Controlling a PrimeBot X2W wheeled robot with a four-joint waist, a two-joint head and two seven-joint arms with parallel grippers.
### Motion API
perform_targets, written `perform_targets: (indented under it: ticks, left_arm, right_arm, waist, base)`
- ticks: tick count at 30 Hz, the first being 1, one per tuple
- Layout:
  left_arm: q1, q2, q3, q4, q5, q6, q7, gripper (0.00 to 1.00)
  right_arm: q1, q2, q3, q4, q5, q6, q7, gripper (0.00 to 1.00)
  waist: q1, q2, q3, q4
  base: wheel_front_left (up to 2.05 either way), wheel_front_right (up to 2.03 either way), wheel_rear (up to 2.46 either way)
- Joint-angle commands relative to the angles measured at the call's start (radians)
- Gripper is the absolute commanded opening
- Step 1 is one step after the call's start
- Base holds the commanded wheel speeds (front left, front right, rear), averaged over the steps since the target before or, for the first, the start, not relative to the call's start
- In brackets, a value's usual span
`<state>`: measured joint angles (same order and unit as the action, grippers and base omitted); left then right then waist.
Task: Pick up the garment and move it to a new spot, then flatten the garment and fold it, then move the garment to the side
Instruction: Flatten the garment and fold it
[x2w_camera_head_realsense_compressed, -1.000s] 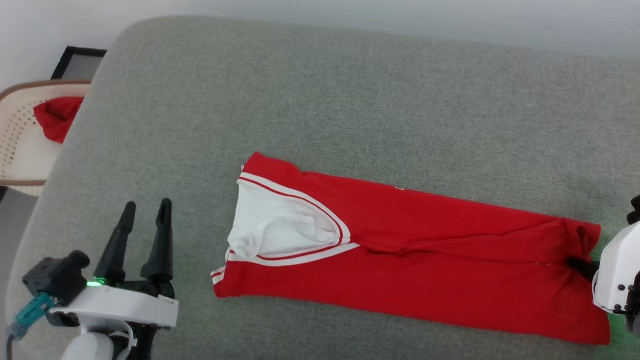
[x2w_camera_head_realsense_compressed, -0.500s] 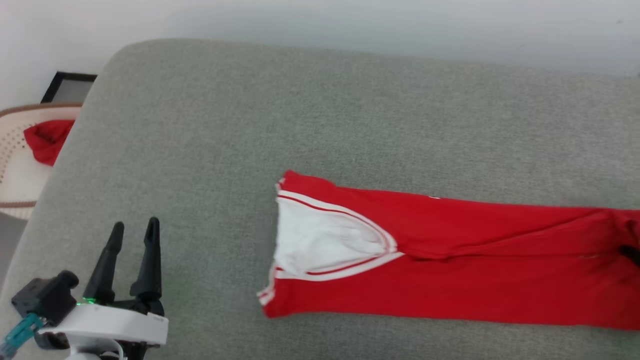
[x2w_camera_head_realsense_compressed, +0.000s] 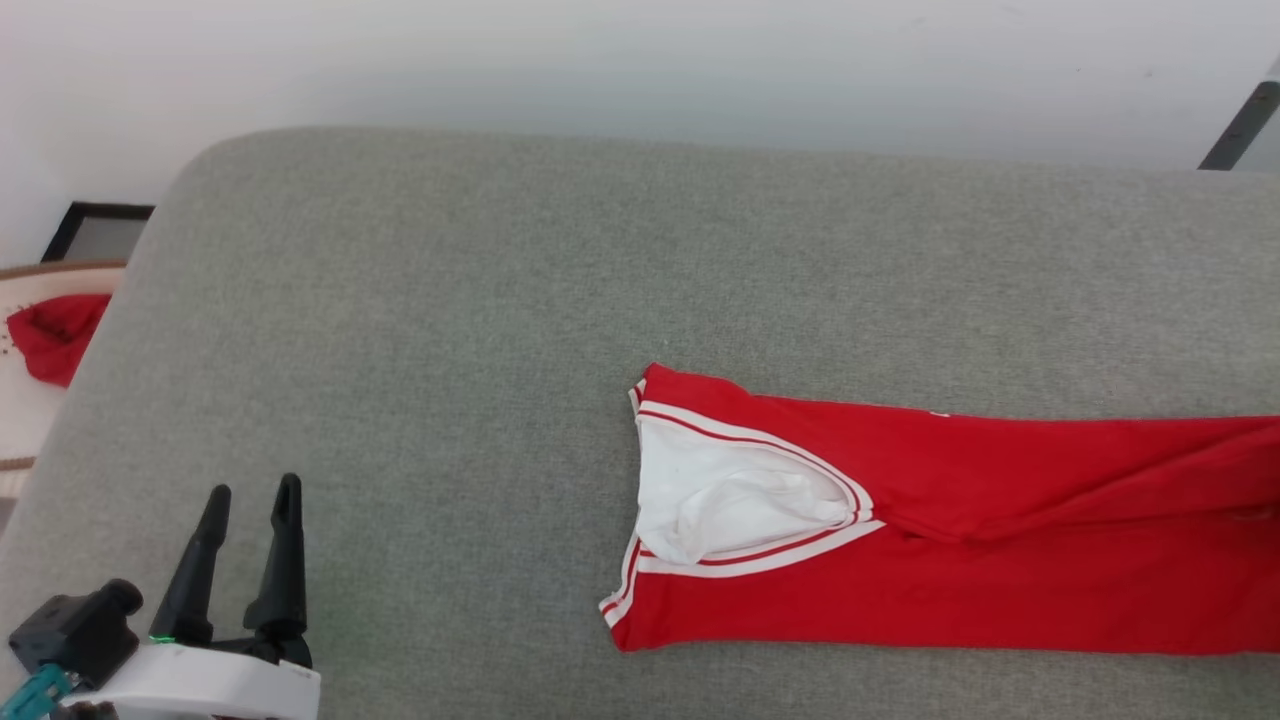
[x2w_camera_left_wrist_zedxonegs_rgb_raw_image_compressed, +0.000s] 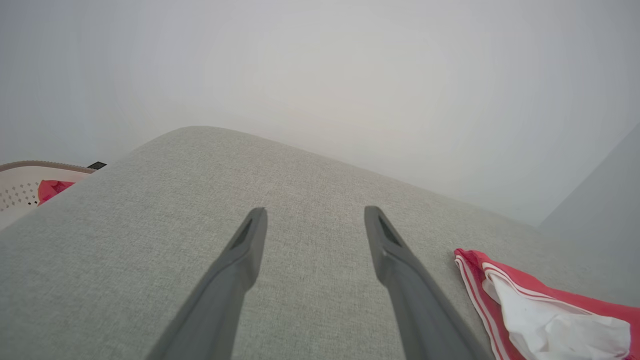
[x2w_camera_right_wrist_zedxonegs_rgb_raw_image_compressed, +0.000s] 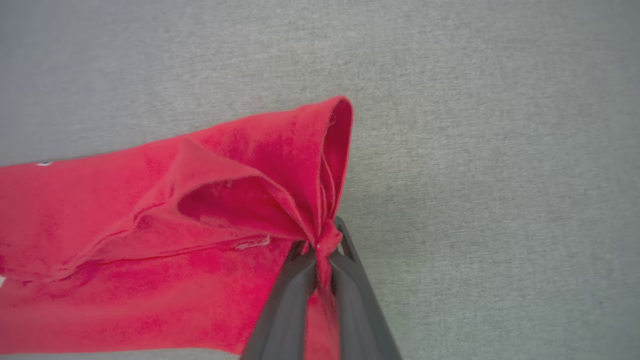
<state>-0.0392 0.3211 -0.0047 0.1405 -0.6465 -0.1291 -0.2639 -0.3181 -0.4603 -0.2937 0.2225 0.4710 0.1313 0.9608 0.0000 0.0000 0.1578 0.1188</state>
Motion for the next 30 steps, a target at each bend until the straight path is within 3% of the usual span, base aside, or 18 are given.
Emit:
perform_targets:
  ticks: [1,8,17,22,30]
  left_arm:
    - [0.014,0.004,0.003,0.001,0.002,-0.003,0.001,1.00]
    - [0.029,0.007,0.006,0.005,-0.004,-0.003,0.001,1.00]
    - [0.012,0.002,-0.009,0.015,-0.008,-0.003,0.001,1.00]
    - [-0.005,-0.004,-0.018,0.019,-0.008,-0.003,0.001,1.00]
    - [-0.029,-0.021,-0.039,0.025,-0.010,-0.003,0.001,1.00]
  right_arm:
    - [0.012,0.024,-0.004,-0.032,0.031,-0.001,0.020,0.00]
    - [0.022,0.120,-0.008,-0.182,0.128,-0.001,0.117,0.00]
    - [-0.019,0.328,0.068,-0.360,0.153,-0.001,0.197,0.00]
    - [-0.056,0.391,0.167,-0.359,0.139,-0.001,0.163,0.00]
    - [-0.095,0.411,0.326,-0.259,0.159,-0.001,0.050,0.00]
  waist:
    - [0.0000,0.0000,-0.018,-0.015]
    - [0.0000,0.0000,-0.037,-0.034]
    - [0.0000,0.0000,-0.037,-0.047]
    - [0.0000,0.0000,-0.031,-0.036]
    - [0.0000,0.0000,-0.020,0.010]
  base:
    - [0.00,0.00,0.00]
    - [0.00,0.00,0.00]
    - [0.00,0.00,0.00]
    - [0.00,0.00,0.00]
    - [0.00,0.00,0.00]
